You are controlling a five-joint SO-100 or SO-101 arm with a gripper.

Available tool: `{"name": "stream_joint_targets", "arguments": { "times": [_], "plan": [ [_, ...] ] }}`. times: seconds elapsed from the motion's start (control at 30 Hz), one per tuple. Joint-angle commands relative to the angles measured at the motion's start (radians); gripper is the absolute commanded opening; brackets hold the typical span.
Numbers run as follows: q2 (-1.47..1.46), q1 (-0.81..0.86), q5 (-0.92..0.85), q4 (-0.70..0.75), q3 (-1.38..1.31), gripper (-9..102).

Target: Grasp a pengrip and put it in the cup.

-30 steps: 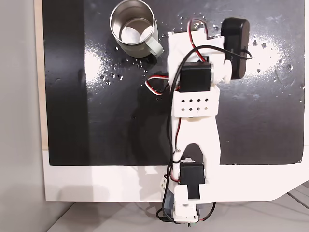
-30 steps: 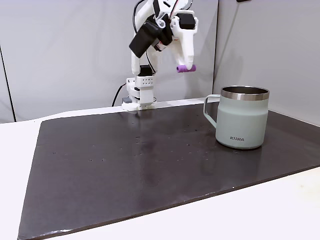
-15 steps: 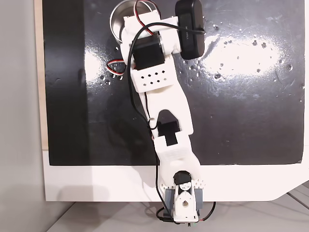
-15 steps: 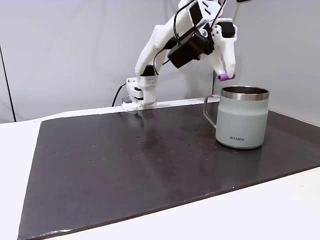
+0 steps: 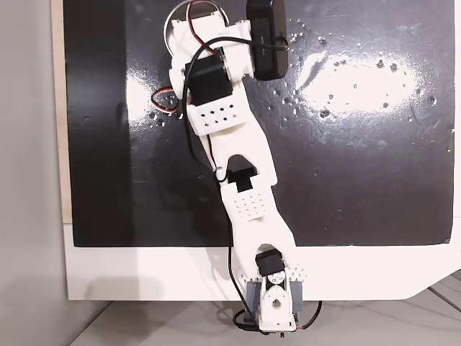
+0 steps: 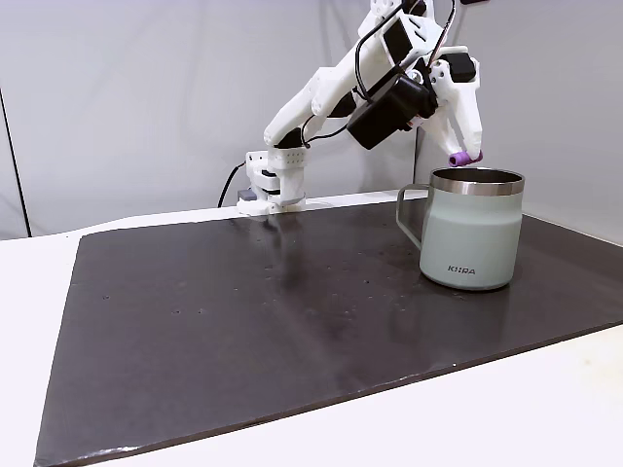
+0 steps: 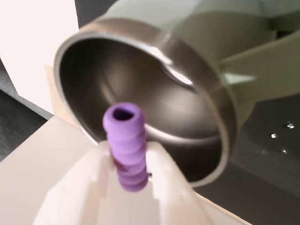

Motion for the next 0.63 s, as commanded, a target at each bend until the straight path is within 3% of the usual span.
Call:
{"name": "stream_joint_targets", "arguments": {
  "times": [0.0,0.17,0.4,0.6],
  "plan": [
    [0.003,-0.011,0.002,-0.032,-0.091,0],
    [0.002,-0.021,0.003,-0.040,-0.107,1],
    [0.000,-0.020,0.003,-0.020,-0.118,22],
    [0.009,-0.015,0.000,-0.009,-0.127,22]
  ]
}}
